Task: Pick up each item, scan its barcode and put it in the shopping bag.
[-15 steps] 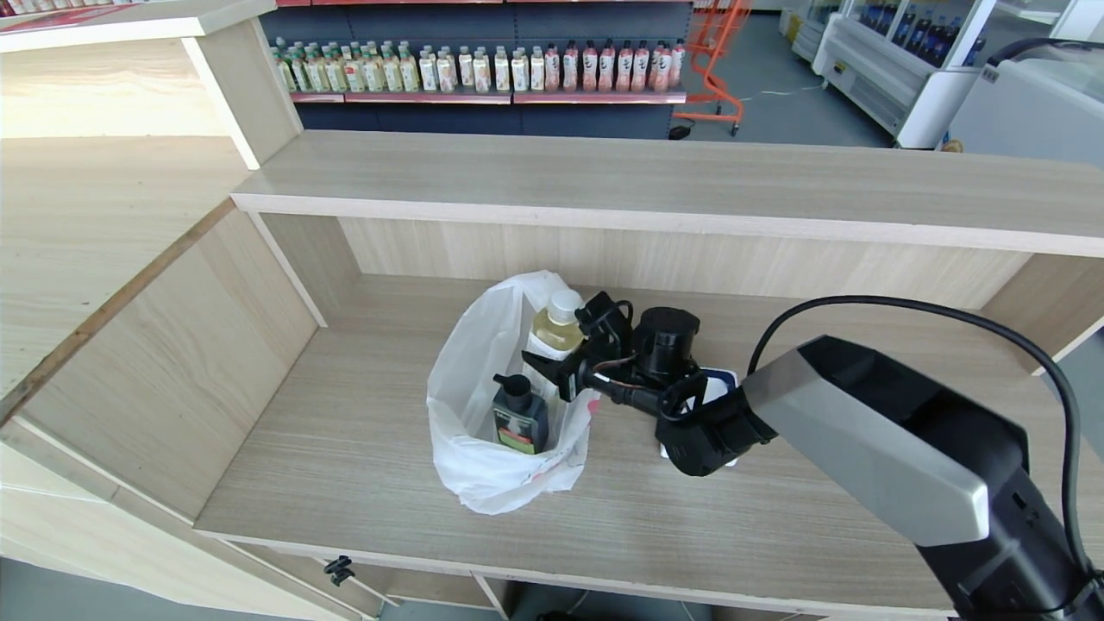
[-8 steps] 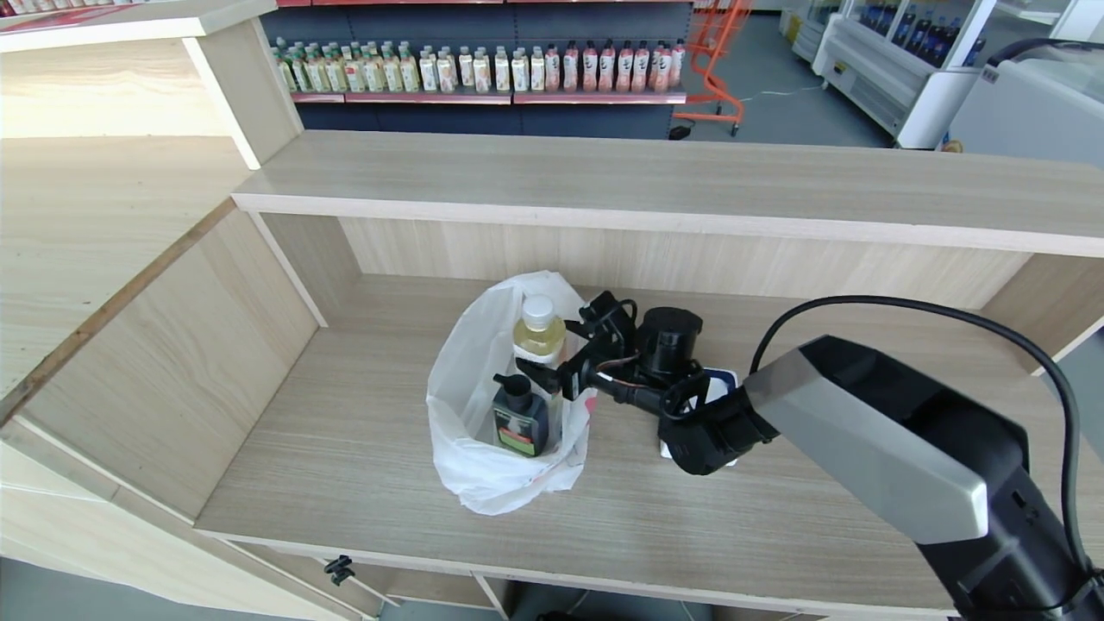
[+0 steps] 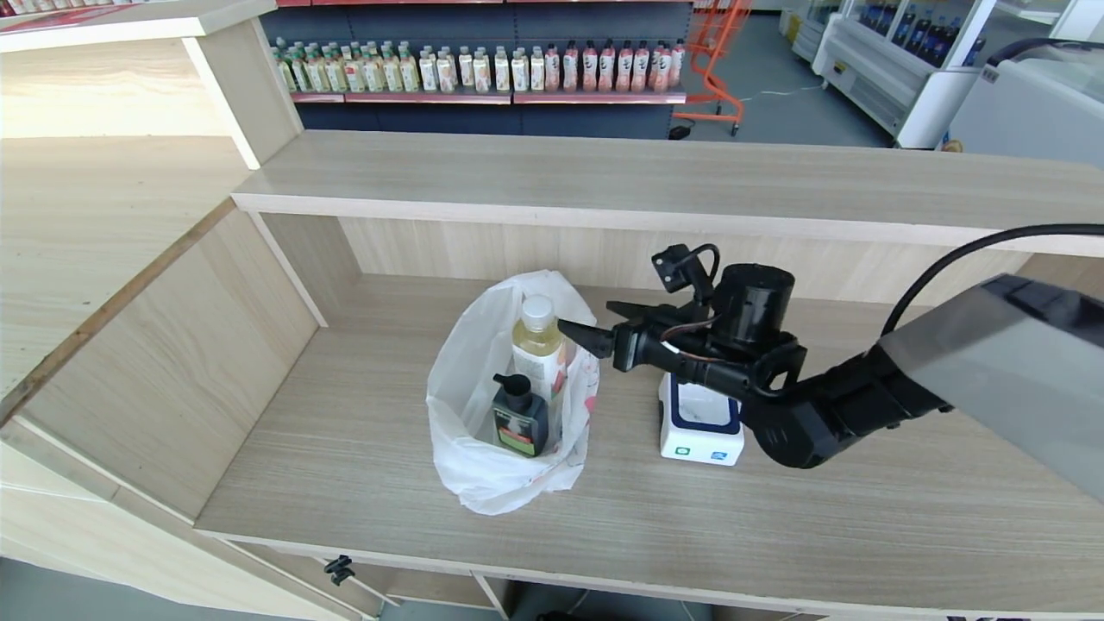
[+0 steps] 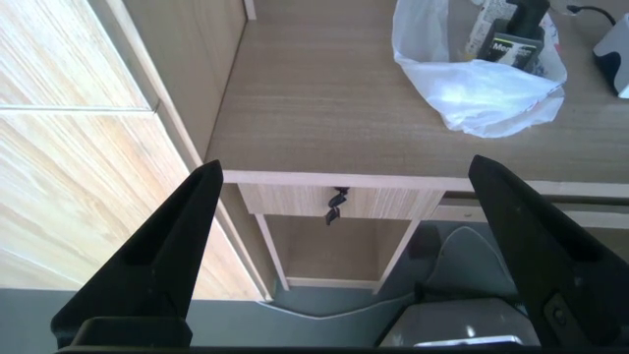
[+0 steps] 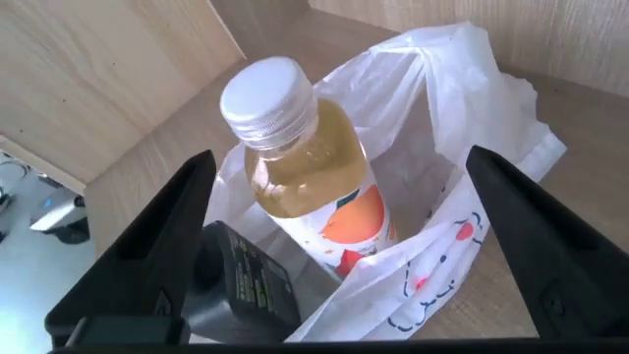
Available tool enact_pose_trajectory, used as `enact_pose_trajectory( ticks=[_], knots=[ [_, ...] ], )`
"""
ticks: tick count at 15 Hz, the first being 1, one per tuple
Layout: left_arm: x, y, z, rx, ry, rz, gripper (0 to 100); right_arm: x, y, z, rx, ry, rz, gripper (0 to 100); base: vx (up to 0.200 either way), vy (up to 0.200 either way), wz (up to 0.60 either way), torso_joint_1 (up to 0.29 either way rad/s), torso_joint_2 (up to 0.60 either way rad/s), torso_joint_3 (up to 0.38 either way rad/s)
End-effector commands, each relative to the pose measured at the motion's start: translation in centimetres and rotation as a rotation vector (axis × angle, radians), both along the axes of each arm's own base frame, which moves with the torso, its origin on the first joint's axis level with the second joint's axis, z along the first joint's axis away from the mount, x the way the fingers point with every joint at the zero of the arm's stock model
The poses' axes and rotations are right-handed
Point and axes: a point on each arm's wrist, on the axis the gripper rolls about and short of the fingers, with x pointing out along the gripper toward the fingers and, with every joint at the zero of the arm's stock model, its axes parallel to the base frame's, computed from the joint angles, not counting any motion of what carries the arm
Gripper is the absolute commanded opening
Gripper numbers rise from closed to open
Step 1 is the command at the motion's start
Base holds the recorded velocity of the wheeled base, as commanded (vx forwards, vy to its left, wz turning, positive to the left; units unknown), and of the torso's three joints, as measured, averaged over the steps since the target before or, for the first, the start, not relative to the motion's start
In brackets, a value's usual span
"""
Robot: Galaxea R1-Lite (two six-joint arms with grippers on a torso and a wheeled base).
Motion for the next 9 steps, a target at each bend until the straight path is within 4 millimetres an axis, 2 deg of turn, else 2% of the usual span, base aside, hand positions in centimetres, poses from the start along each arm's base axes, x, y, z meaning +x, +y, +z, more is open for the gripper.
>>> enact_pose_trajectory(
  ticks=[1, 2, 4, 6, 7, 9],
  knots=[
    [0.0, 0.0, 0.0, 0.000, 0.000, 0.000, 100, -4.7, -4.2, 4.7, 0.066, 0.022, -0.033, 100, 0.000, 0.000, 0.00, 0.000, 0.00, 0.000],
    [0.0, 0.0, 0.0, 0.000, 0.000, 0.000, 100, -5.4, -4.8, 5.0, 0.060, 0.038, -0.042, 100, 0.000, 0.000, 0.00, 0.000, 0.00, 0.000],
    [0.0, 0.0, 0.0, 0.000, 0.002, 0.000, 100, -5.6, -5.1, 5.3, 0.060, 0.040, -0.049, 100, 0.000, 0.000, 0.00, 0.000, 0.00, 0.000],
    [0.0, 0.0, 0.0, 0.000, 0.002, 0.000, 100, -6.5, -5.6, 6.7, 0.078, 0.006, -0.054, 100, 0.000, 0.000, 0.00, 0.000, 0.00, 0.000],
    [0.0, 0.0, 0.0, 0.000, 0.002, 0.000, 100, -7.8, -7.0, 7.1, 0.075, 0.007, -0.073, 100, 0.000, 0.000, 0.00, 0.000, 0.00, 0.000],
    [0.0, 0.0, 0.0, 0.000, 0.002, 0.000, 100, -11.9, -10.4, 7.3, 0.055, 0.009, -0.126, 100, 0.000, 0.000, 0.00, 0.000, 0.00, 0.000]
  ],
)
